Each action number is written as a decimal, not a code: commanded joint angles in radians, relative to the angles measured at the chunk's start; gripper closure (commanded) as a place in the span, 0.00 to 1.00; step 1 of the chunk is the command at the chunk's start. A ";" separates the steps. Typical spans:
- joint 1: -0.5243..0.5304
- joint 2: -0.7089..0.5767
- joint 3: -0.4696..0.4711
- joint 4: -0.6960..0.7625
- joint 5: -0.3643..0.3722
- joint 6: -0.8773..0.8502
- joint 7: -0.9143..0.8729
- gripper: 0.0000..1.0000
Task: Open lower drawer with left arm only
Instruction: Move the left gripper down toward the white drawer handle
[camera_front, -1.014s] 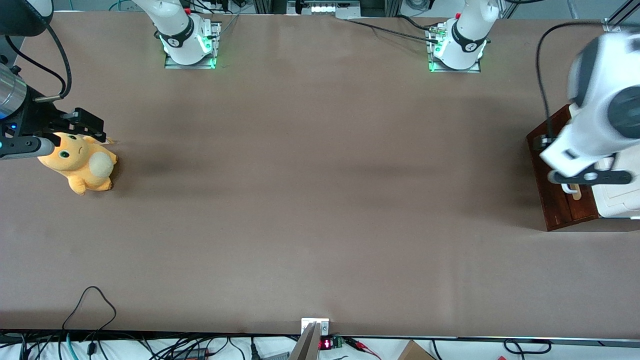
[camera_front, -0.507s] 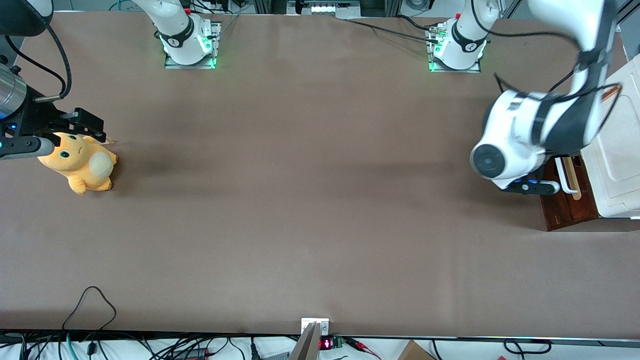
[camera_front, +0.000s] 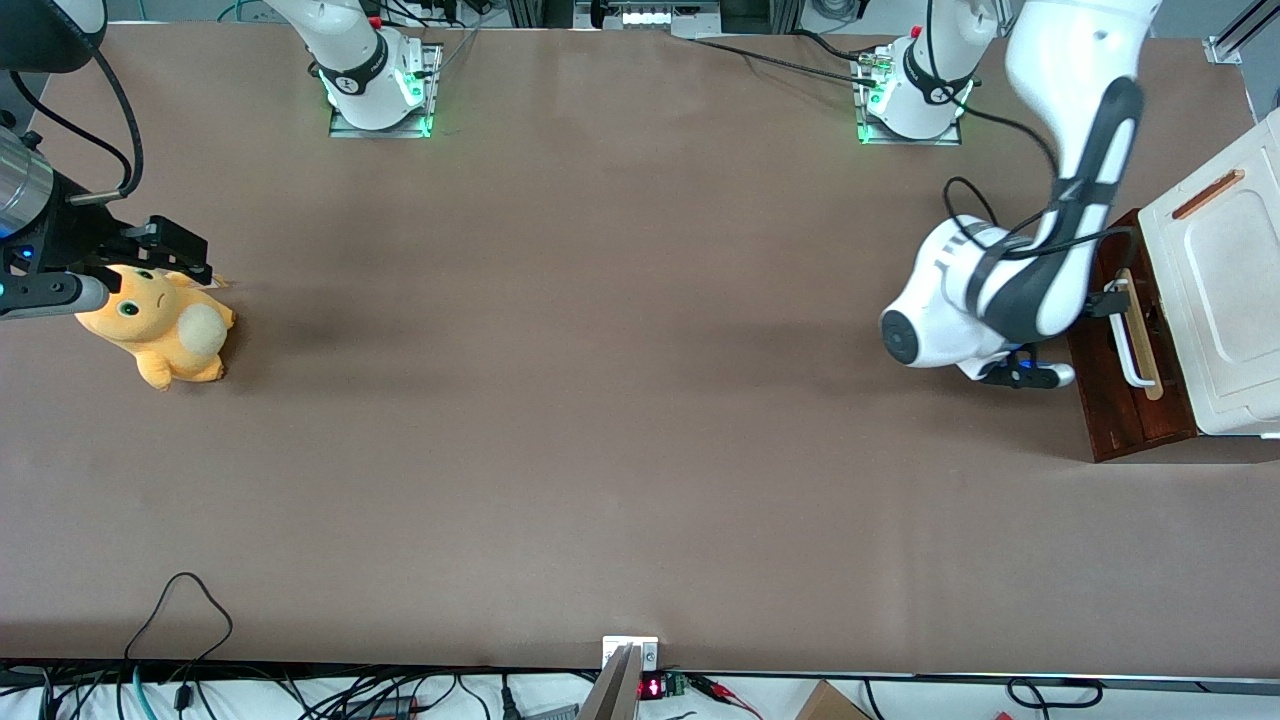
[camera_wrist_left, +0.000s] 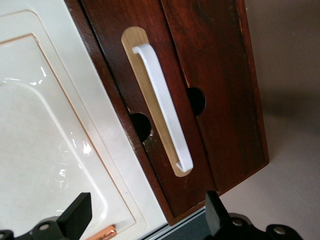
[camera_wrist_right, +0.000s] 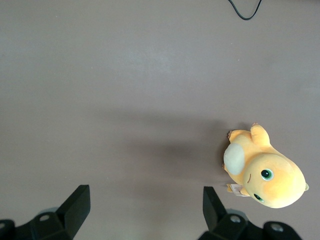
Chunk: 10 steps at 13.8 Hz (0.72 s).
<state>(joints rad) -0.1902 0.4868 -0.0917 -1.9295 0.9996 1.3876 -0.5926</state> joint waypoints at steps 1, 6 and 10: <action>-0.025 0.026 0.003 0.000 0.062 -0.033 -0.055 0.00; -0.031 0.036 0.003 0.000 0.099 -0.033 -0.087 0.00; -0.031 0.067 0.003 0.000 0.100 -0.025 -0.168 0.00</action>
<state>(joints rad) -0.2150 0.5330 -0.0920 -1.9344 1.0782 1.3705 -0.7284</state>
